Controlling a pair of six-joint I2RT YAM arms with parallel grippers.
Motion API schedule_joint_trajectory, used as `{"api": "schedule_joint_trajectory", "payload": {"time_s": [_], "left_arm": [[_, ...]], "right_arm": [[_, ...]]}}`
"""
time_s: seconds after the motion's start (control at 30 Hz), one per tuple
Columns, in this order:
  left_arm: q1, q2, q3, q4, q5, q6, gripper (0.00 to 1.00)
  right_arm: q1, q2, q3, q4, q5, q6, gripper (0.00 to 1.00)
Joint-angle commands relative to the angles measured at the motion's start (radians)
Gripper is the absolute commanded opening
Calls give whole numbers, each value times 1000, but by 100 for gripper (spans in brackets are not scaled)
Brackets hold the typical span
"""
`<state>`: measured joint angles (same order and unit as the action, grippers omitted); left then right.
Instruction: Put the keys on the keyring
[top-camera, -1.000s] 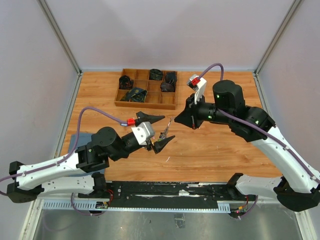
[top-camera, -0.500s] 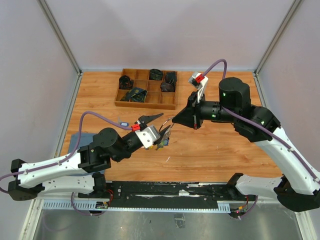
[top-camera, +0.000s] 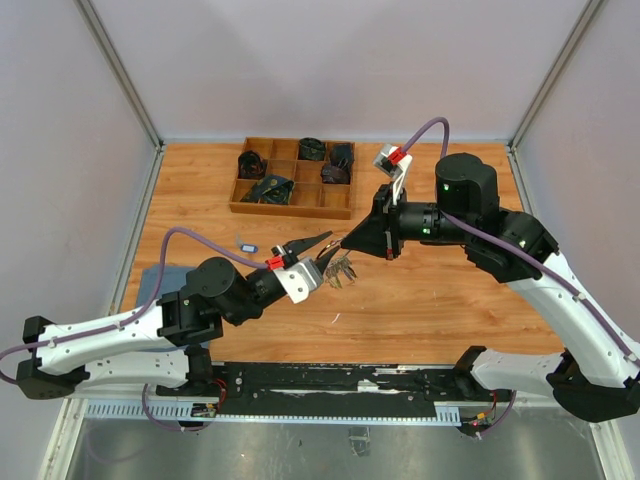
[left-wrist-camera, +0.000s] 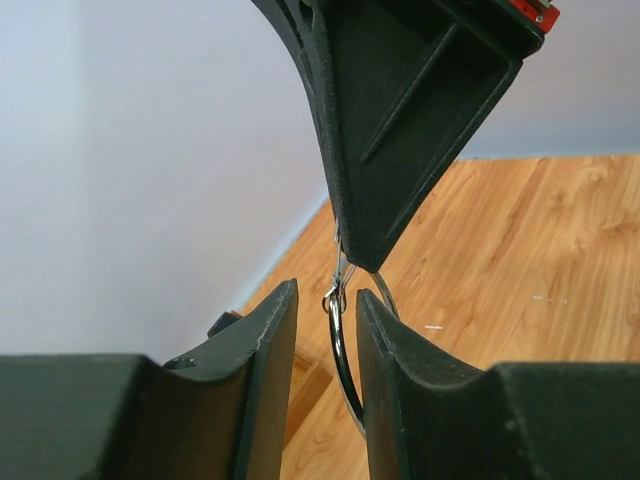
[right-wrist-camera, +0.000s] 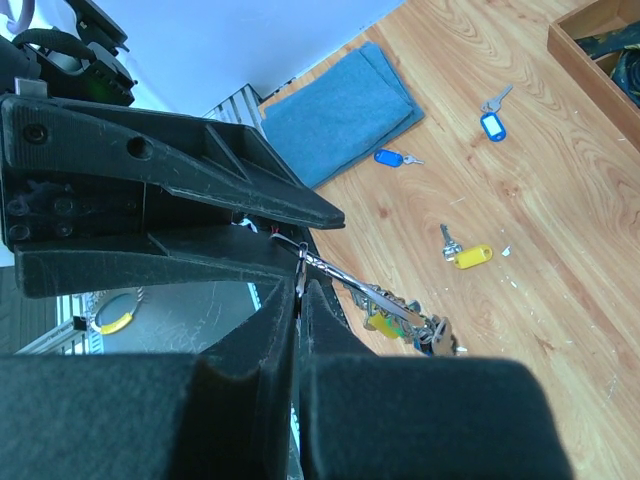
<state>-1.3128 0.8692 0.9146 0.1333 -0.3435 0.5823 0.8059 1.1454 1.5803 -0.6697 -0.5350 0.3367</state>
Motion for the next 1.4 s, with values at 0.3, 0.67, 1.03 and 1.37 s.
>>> {"api": "schedule_joint_trajectory", "payload": {"time_s": [0.3,0.67,1.03,1.37], "left_arm": [[-26,10,42,35,-6,44,30],[-40,6,44,38,-15,51,30],[-51,8,44,40,-30,56,9],[-55,17,44,31,-53,63,1]], "right_arm": [[-16,0,20,57,-37,35,1],[-17,1,9,58,-30,42,1],[-17,2,-1,51,-23,45,1],[-17,-57,-17,94,47,10,27]]}}
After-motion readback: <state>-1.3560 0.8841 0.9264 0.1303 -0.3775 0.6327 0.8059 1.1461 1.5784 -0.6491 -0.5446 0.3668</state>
